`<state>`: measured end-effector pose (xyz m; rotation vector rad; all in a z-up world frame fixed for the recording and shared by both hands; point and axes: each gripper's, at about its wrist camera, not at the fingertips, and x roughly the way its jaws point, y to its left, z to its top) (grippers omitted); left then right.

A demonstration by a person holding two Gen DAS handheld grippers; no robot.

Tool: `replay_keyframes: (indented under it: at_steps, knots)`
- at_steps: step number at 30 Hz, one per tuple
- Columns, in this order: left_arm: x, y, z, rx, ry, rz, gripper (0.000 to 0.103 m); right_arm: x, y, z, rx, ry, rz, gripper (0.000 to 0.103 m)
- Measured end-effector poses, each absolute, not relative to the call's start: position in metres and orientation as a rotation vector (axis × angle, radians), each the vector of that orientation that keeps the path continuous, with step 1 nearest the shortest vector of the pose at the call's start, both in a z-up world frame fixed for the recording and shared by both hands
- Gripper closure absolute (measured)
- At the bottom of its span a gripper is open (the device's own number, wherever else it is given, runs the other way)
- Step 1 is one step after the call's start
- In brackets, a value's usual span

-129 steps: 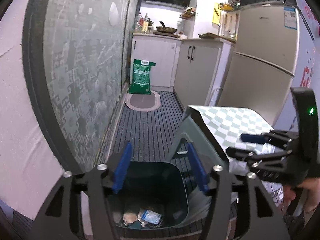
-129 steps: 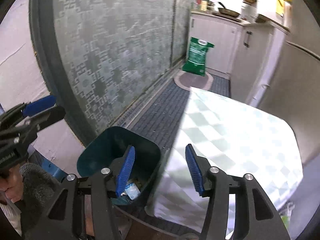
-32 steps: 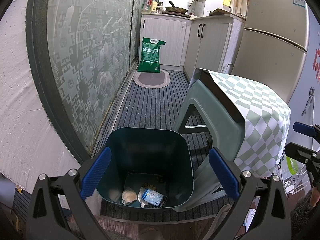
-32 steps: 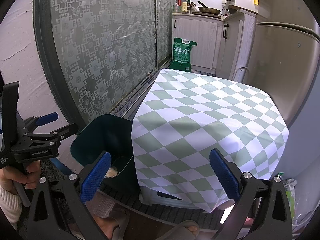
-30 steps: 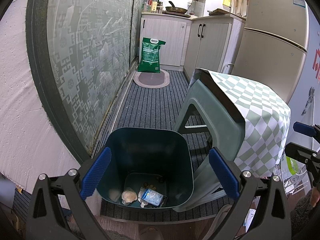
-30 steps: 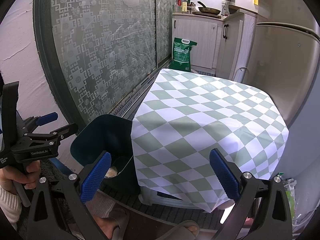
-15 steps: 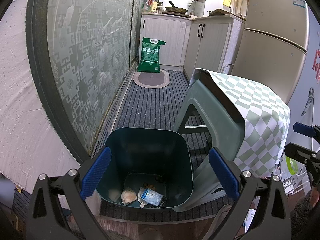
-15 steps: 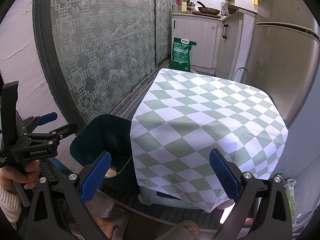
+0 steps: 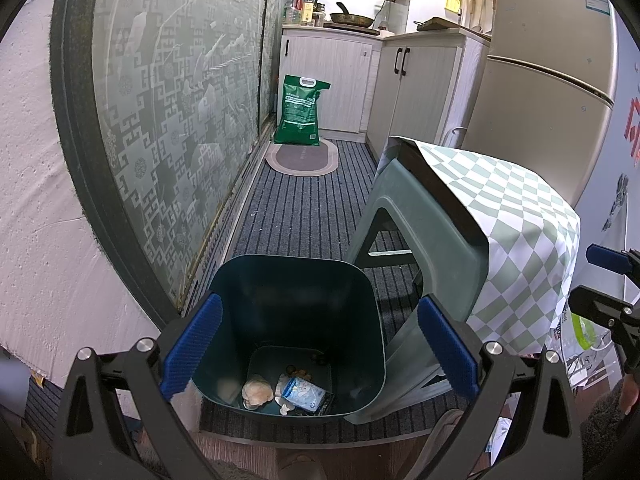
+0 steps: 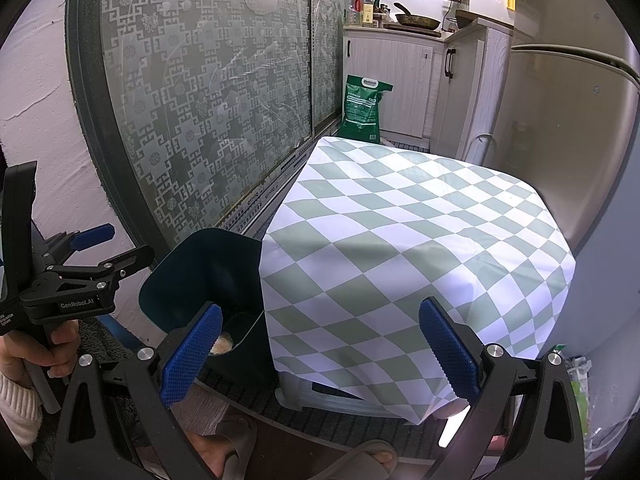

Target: Collect trash

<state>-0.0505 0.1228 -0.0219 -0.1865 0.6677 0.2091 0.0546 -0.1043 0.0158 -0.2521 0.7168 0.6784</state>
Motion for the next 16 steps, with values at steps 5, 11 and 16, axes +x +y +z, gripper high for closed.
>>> replay_keyframes:
  at_steps: [5,11,16]
  knots:
    - [-0.0503,0.1225,-0.0221,-0.186,0.668,0.209,0.003,0.0546,-0.1046,0.0158,-0.253,0.717,0.678,0.004]
    - [-0.0492,0.1227,-0.0211,-0.198,0.670,0.202,0.003,0.0547,-0.1043,0.0159,-0.253,0.716,0.677,0.004]
    - [-0.0489,0.1238,-0.0207,-0.199,0.672,0.204,0.003,0.0553,-0.1049,0.0152,-0.253,0.717,0.677,0.004]
